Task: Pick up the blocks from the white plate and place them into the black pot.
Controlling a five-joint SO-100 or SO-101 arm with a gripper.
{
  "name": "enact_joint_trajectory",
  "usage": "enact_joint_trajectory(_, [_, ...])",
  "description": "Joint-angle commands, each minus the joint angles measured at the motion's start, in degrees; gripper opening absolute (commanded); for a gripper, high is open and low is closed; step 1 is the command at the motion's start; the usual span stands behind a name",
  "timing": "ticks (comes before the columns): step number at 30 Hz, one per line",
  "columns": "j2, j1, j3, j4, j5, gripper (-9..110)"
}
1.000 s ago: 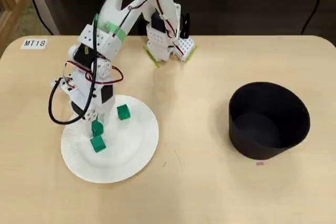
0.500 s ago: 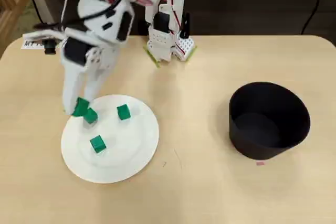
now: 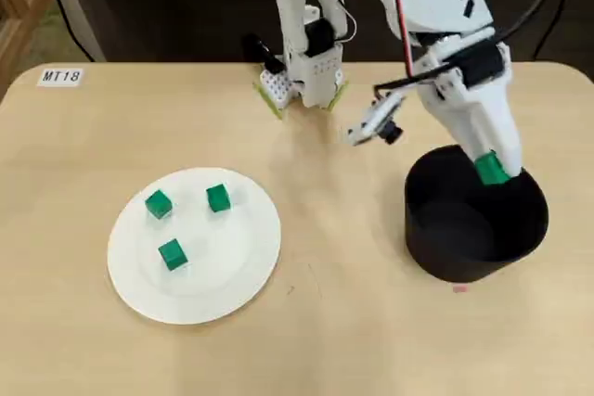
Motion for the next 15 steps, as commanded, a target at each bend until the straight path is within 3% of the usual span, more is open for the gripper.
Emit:
enact_joint_trajectory(1, [-0.79,-1.49,2.2,-3.6,0.0,-2])
enact_joint_trajectory(15, [-3.6,1.58,5.89,0.0,-0.97,-2])
